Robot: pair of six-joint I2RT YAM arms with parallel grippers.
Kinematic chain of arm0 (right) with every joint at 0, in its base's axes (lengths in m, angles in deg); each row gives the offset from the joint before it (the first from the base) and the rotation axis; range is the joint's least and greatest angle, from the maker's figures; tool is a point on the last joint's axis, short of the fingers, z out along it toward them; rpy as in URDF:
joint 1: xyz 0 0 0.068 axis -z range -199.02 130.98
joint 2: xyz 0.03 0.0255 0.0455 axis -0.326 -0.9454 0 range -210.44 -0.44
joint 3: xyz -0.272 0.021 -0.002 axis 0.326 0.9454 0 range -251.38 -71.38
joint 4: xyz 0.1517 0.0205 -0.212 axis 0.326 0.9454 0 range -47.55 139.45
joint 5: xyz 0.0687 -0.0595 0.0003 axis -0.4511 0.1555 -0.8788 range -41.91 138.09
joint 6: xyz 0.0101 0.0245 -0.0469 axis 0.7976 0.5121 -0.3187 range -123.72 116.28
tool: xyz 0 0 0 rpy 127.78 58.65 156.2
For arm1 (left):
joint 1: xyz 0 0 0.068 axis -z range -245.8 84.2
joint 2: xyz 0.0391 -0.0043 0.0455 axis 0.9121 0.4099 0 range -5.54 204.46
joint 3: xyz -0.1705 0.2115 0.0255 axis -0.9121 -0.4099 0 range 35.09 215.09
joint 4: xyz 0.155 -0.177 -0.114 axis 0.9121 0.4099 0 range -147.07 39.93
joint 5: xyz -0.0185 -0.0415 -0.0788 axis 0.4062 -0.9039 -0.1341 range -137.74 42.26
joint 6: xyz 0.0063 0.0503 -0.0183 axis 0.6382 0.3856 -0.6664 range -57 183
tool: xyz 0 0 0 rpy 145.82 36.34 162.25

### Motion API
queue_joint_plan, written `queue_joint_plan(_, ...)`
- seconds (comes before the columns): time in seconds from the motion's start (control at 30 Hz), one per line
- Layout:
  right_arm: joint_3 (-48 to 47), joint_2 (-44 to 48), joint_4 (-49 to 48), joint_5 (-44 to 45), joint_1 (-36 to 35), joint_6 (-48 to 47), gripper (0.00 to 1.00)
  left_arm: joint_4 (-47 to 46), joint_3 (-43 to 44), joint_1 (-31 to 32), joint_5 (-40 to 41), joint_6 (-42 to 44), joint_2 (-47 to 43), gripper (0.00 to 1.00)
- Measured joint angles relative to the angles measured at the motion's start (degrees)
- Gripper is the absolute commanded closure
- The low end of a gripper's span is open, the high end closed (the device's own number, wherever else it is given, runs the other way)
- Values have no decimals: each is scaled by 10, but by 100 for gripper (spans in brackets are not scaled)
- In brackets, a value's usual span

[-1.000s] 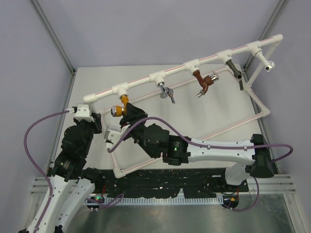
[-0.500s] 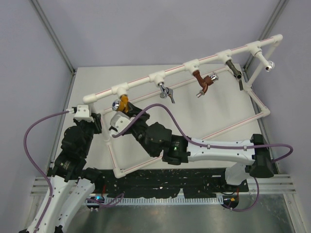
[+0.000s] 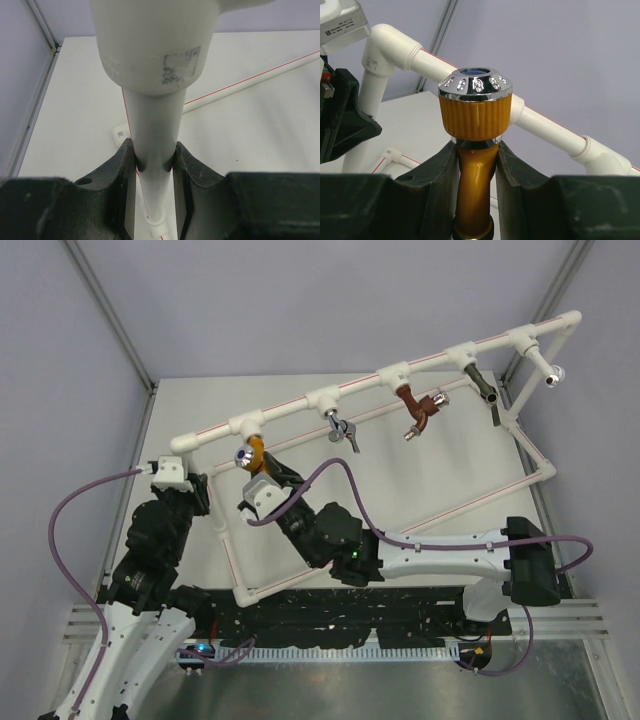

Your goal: Install the water faucets

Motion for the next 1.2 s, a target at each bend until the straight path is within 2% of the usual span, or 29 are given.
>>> queue_joint_plan(0.17,24,-2,-53,-7,1,-10,95,0,0,5,5,0,0,100)
queue_joint_plan(0.43,14,1,-34,0,4,50,95,-1,0,5,8,0,0,100)
queue_joint_plan(0.7,-5,7,12,31,6,193,95,0,-1,6,8,0,1,100)
queue_joint_plan(1.03,1,7,17,56,13,369,95,-1,-1,6,9,0,1,100)
queue_joint_plan(1.2,9,5,9,67,13,422,95,-1,-1,6,9,0,1,100)
